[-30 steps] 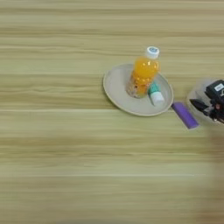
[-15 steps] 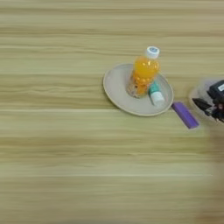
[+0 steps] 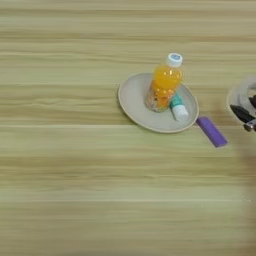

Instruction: Move the objects on the table

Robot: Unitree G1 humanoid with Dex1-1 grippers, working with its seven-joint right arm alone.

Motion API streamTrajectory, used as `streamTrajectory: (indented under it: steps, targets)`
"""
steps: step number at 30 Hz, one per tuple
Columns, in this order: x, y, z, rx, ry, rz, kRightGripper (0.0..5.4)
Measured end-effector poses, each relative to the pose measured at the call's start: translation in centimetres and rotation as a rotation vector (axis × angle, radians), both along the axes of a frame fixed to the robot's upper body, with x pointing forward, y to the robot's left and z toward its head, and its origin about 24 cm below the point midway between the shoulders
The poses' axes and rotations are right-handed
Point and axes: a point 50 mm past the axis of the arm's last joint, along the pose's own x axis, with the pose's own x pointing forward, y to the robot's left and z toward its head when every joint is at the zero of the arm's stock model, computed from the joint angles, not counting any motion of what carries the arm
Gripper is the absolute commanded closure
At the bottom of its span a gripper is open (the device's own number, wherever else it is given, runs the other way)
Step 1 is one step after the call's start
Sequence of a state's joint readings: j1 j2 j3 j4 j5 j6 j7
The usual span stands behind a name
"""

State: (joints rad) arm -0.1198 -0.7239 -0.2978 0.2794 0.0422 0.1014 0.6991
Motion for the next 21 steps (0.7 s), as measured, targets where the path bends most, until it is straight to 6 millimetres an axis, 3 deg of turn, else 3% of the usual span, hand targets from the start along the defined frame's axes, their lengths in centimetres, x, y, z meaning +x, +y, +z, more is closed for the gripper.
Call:
streamTrajectory:
  steps: [8, 21]
  targets:
    - [-2.2, 1.9, 2.1, -0.005, -0.066, 0.067, 3.98]
    - [-4.3, 5.6, 3.2, 0.086, -0.050, 0.260, 3.99]
